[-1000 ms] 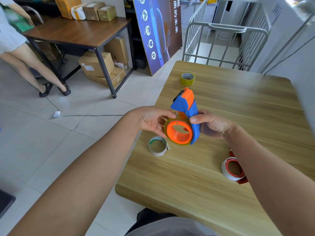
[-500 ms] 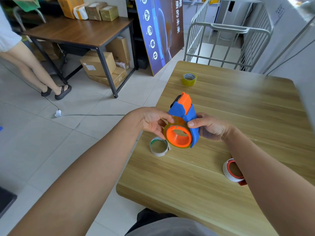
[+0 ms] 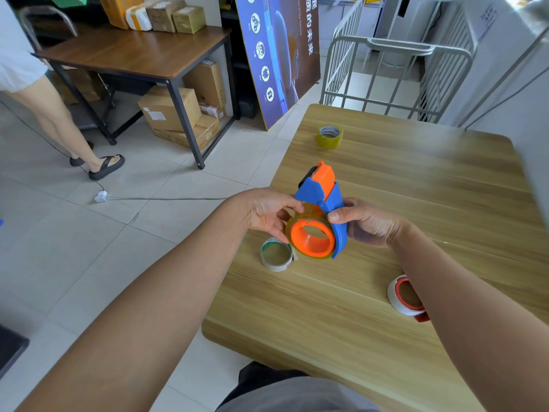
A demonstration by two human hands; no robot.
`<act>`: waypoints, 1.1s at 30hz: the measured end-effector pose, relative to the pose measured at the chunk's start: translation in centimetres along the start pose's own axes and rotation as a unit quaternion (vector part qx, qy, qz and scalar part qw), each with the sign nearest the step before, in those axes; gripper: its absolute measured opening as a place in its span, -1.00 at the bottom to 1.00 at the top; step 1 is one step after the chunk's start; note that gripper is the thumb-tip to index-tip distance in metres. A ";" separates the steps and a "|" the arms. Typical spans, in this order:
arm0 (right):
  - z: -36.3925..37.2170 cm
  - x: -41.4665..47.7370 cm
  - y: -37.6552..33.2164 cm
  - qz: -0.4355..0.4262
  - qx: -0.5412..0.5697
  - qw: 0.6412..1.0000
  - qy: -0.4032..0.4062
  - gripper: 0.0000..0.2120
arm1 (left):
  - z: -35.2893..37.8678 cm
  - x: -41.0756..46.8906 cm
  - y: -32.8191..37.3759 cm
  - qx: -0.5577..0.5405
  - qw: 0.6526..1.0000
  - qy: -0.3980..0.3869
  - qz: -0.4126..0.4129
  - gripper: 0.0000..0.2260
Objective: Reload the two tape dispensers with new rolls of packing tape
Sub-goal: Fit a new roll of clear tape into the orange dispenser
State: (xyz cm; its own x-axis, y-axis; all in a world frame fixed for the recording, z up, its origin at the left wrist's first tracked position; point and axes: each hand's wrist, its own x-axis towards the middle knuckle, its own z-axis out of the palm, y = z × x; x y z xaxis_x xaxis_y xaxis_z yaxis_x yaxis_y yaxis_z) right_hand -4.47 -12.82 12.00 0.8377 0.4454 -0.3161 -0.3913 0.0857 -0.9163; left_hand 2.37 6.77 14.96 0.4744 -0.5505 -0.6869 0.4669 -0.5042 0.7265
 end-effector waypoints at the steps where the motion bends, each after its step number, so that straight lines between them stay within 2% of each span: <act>1: 0.0 0.0 0.0 0.000 0.000 1.000 0.002 -0.24 | 0.1 0.0 0.0 0.001 1.000 0.000 0.002 -0.64; 4: 0.1 0.0 -0.1 0.003 -0.008 1.000 0.000 -0.26 | 0.2 0.1 0.0 0.006 1.000 0.006 0.000 -0.58; 13: 0.1 0.0 0.1 0.007 -0.009 1.000 -0.006 -0.24 | 0.0 0.0 -0.2 0.002 1.000 0.001 -0.007 -0.83; 17: 0.3 0.1 0.2 0.010 -0.011 1.000 -0.007 -0.22 | 0.1 0.1 -0.1 0.011 1.000 0.009 -0.011 -0.81; 24: 0.2 0.0 -0.2 0.013 -0.012 1.000 -0.015 -0.22 | 0.1 0.3 -0.1 0.018 1.000 0.010 -0.003 -0.54; 28: 0.6 0.1 -0.3 0.020 -0.029 0.999 -0.027 -0.22 | 0.3 0.1 -0.2 0.006 1.000 0.004 -0.003 -0.60; 33: 0.6 0.2 -0.4 0.022 -0.034 0.999 -0.032 -0.19 | 0.2 0.2 -0.4 0.002 1.000 -0.001 -0.001 -0.58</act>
State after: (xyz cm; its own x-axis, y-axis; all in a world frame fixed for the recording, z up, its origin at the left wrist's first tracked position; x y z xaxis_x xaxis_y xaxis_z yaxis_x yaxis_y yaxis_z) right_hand -4.43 -12.19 12.43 0.7936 0.5037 -0.3413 -0.3975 0.0046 -0.9176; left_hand 2.11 6.69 14.57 0.4716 -0.5513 -0.6882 0.4645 -0.5081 0.7253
